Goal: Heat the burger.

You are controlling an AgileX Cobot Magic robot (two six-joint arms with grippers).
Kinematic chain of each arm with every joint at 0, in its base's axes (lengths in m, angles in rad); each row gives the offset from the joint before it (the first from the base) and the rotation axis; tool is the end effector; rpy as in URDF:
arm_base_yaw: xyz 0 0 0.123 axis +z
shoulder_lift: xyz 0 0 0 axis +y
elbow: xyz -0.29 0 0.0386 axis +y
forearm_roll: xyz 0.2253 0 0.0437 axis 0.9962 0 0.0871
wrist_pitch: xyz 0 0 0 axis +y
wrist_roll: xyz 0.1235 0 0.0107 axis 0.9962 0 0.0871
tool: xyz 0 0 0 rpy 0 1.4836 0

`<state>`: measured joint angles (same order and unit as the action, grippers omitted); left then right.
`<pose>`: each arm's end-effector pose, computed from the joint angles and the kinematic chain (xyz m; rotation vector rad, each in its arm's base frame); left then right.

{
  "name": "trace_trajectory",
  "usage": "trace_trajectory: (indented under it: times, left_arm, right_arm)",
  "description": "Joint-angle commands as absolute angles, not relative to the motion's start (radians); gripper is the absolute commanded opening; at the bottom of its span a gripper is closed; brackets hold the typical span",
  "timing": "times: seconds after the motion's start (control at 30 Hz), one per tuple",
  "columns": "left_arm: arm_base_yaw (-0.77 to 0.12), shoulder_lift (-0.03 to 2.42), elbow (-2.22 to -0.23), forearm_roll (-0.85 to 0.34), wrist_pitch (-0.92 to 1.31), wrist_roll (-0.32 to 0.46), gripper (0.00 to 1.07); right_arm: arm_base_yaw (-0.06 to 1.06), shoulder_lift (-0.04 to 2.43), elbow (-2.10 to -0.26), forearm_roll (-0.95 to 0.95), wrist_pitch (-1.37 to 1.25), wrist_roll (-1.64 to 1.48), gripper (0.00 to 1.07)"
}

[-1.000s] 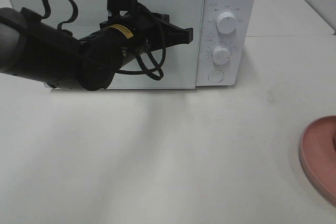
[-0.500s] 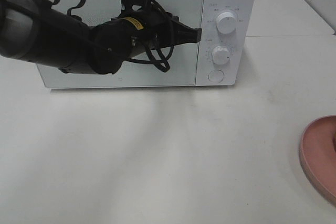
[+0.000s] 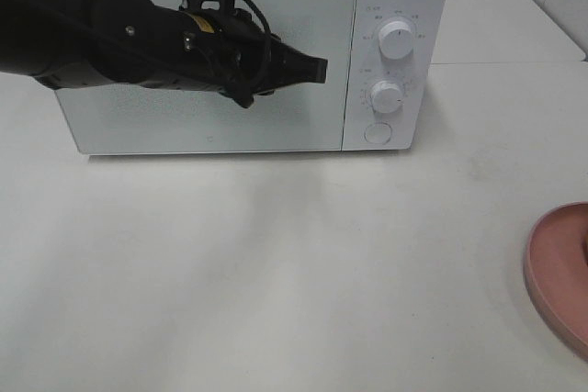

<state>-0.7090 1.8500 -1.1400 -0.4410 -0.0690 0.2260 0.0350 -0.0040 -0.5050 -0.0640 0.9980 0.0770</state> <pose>0.3221 -0.2715 0.2115 0.5154 2.1123 -0.5069 -0.0005 -0.0067 0.2600 0.0423 1.9706 -0.0025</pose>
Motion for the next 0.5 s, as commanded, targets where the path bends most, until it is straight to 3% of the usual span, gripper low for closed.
trace_trajectory:
  times: [0.03, 0.07, 0.13, 0.2, 0.5]
  left_arm:
    - [-0.711, 1.788, -1.131, -0.442, 0.137, 0.229, 0.60]
    - [-0.711, 1.788, -1.131, -0.442, 0.137, 0.229, 0.60]
    - [-0.711, 1.764, -1.132, -0.437, 0.281, 0.226, 0.98]
    - [-0.709, 1.749, -1.132, -0.432, 0.357, 0.229, 1.02]
    - [-0.709, 1.695, -1.132, -0.389, 0.625, 0.229, 1.01]
  right_arm:
    - [0.030, -0.031, -0.503, -0.063, 0.998, 0.068, 0.76]
    - [0.030, -0.031, -0.503, -0.063, 0.998, 0.068, 0.76]
    - [0.030, -0.031, -0.503, -0.063, 0.998, 0.068, 0.76]
    - [0.030, -0.031, -0.503, -0.063, 0.998, 0.068, 0.76]
    - [0.030, -0.031, -0.503, -0.063, 0.998, 0.067, 0.76]
